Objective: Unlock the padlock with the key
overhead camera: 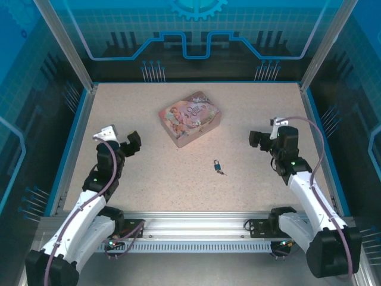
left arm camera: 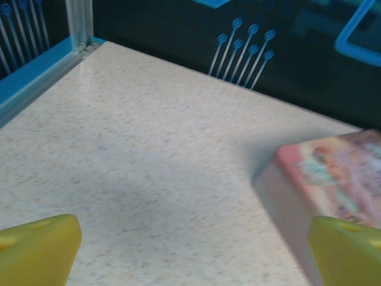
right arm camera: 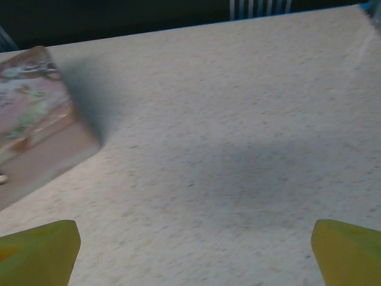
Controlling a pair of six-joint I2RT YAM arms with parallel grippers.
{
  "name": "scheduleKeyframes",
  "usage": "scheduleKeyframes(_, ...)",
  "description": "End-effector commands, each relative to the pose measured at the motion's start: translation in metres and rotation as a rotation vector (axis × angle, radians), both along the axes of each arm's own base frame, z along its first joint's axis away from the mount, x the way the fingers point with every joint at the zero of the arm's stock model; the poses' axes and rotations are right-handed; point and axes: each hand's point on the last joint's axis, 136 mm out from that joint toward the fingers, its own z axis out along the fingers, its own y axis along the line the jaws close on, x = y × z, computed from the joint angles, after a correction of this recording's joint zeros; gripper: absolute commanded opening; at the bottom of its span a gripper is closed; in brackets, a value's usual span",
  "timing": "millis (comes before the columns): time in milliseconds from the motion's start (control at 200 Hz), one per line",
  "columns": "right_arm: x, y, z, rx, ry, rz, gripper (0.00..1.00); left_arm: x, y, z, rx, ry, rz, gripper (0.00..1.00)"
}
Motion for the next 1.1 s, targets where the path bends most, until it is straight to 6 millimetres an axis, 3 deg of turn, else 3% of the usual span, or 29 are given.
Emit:
scheduleKeyframes(0, 0.011, -0.034, -0.015, -0.047, -0.074, -0.091, 1.00, -0.001, 0.023, -0.011, 0.161, -0.021, 0.088, 0.99)
scheduleKeyframes(85, 0.014, -0.038, -0.038, -0.011, -0.055, -0.089, 1.00, 0.000, 0.025, -0.030, 0.211, 0.020, 0.086, 0.99)
scheduleKeyframes(310, 0.026, -0.031, -0.048, -0.039, -0.187, -0.025, 1.00, 0.009, 0.019, -0.076, 0.204, 0.109, 0.032, 0.99)
scheduleKeyframes(475, 0.041, -0.016, -0.046, -0.058, -0.228, 0.071, 1.00, 0.027, 0.004, -0.080, 0.206, 0.109, -0.079, 0.99)
scheduleKeyframes(680, 0.049, 0.010, -0.069, -0.115, -0.254, 0.168, 1.00, 0.049, -0.013, -0.072, 0.185, 0.000, -0.213, 0.99)
scheduleKeyframes(820, 0.069, 0.011, -0.078, -0.127, -0.132, 0.159, 1.00, 0.064, -0.021, -0.071, 0.193, -0.031, -0.296, 0.99)
scheduleKeyframes(945, 0.070, 0.015, -0.078, -0.169, -0.129, 0.154, 1.00, 0.076, -0.019, -0.072, 0.193, -0.056, -0.306, 0.99)
scheduleKeyframes(1095, 0.070, 0.015, -0.078, -0.169, -0.128, 0.155, 1.00, 0.085, -0.017, -0.092, 0.181, -0.111, -0.309, 0.99)
